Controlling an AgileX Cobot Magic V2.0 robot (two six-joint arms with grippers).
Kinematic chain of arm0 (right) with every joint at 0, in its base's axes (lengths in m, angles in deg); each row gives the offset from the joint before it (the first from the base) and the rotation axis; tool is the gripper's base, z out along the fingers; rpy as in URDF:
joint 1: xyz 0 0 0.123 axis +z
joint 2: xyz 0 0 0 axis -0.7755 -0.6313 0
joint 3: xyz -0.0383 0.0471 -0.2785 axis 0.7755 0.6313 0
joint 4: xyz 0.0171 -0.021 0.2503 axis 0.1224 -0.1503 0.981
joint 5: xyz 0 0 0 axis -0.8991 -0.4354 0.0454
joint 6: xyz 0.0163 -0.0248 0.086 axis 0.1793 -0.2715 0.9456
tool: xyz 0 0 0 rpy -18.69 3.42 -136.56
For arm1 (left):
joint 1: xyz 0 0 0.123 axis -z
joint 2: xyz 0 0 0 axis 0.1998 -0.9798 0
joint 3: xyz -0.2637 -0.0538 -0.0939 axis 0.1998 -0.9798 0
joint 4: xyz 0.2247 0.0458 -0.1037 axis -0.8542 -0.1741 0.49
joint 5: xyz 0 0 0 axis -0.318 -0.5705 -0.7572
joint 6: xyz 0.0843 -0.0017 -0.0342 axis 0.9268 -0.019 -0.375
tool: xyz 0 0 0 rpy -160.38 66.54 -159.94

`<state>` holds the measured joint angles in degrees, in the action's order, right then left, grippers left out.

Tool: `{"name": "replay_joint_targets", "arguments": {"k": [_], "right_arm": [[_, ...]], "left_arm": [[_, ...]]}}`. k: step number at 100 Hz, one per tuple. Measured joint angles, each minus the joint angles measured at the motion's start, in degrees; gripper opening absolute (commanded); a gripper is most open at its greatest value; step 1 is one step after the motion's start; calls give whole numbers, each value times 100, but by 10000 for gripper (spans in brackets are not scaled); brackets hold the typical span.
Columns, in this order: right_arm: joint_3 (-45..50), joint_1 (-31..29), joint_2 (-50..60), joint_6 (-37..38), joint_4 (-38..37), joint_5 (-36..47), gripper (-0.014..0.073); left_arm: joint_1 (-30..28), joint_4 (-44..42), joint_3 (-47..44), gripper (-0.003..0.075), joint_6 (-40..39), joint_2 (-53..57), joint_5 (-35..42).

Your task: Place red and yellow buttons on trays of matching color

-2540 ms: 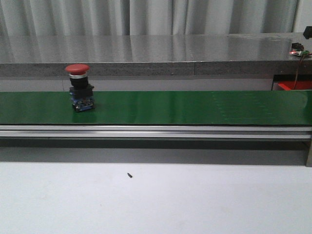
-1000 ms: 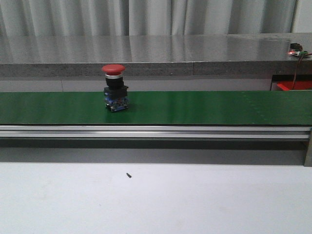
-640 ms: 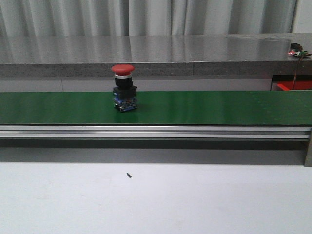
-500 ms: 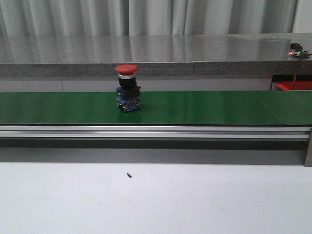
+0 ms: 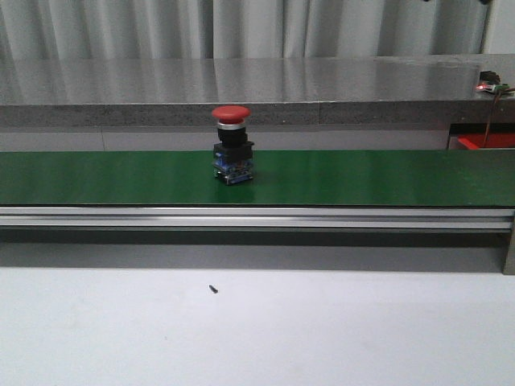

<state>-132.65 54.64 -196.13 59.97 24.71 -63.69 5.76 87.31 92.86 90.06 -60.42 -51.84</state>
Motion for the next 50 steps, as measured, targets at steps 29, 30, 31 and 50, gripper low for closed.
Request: {"name": "replay_joint_targets", "arguments": {"k": [29,30,31,50], "right_arm": [[0,1250,0,-12,12,0,598],[0,1276,0,-12,12,0,598],[0,1326,0,-12,12,0,598],[296,1868,3,-12,34,0,598]], "left_arm": [[0,0,0,-20,0,0,0],[0,0,0,-20,0,0,0],[0,0,0,-20,0,0,0],[0,0,0,-20,0,0,0]]}}
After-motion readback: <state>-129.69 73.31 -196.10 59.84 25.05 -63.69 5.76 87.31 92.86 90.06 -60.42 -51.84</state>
